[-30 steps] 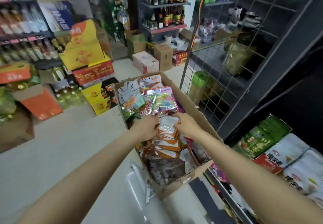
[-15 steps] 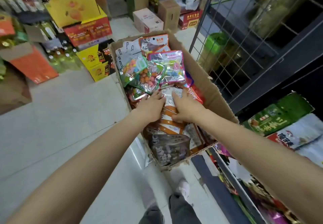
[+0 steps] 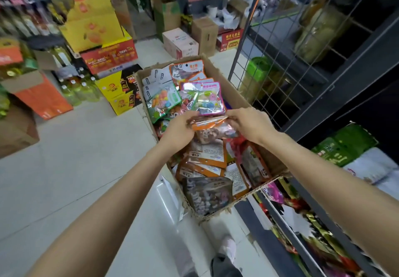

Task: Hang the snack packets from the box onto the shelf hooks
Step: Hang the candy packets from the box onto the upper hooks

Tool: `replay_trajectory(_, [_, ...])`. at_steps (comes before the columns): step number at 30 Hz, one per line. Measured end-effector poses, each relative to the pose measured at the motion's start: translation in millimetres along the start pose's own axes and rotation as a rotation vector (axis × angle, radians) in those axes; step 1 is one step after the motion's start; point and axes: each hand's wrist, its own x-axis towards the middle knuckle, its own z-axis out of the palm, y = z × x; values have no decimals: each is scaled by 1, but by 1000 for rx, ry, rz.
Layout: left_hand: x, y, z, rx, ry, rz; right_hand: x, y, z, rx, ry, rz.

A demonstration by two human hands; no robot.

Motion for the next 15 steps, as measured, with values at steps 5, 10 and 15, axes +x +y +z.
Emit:
replay_trajectory(5, [-2,18,-5,-441,41,-115,-11,16,-25,787,31,143])
replay_trajectory(10, [0,62,-7,-510,-2,-130,-37,16,-51,1232,93,238])
replay_trajectory(15, [-3,130,1,-530,-20,13,-77,26,-100,1280,413,284])
